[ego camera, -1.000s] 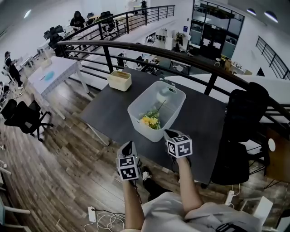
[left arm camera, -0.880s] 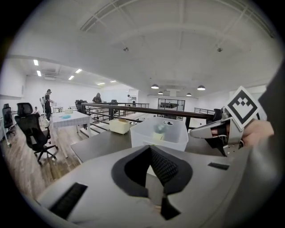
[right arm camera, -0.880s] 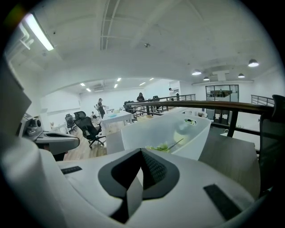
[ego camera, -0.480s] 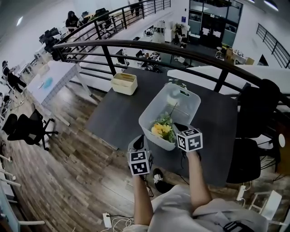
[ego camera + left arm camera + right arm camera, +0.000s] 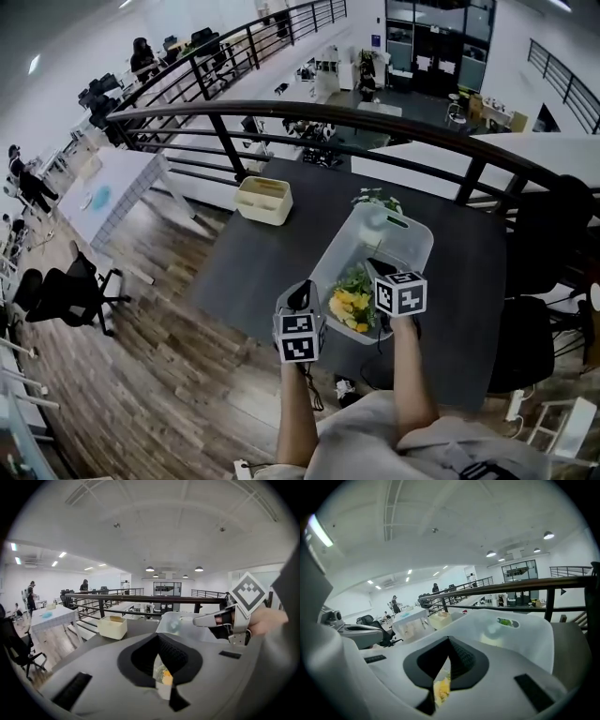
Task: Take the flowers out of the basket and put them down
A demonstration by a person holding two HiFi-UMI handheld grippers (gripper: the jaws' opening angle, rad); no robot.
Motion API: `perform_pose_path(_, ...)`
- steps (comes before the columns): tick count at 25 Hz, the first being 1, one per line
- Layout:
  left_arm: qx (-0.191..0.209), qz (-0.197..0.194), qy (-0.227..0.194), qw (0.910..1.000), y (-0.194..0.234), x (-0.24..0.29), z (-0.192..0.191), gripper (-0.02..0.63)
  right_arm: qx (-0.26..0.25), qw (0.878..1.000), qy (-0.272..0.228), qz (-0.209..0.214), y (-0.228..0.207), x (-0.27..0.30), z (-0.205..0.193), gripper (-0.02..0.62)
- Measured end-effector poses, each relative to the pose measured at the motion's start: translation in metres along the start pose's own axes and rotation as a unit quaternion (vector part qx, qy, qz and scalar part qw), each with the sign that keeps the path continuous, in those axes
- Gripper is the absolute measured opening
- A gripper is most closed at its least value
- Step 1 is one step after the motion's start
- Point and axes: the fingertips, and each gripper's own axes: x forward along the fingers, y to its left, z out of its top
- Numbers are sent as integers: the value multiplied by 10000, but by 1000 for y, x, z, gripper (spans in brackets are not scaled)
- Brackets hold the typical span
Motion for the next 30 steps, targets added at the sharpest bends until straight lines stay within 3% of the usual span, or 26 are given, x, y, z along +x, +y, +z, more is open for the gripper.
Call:
perform_pose_path(5, 99, -128, 53, 9999, 11, 28, 12, 20, 141, 9999, 59, -61, 0, 30, 4, 15)
perform_pose_path(15, 262, -676, 109, 9973, -9, 46, 40, 20, 431, 9981, 241, -357, -7, 30, 2, 15)
perform_pose_path(24, 577, -1426, 53, 9881, -15, 84, 66, 20, 965, 9877, -272, -1200, -45, 24, 17, 28)
perform_pose_path(30, 612, -1980, 133, 9782, -9, 113, 74, 20, 1209, 9777, 13, -1720, -54, 34, 1, 31)
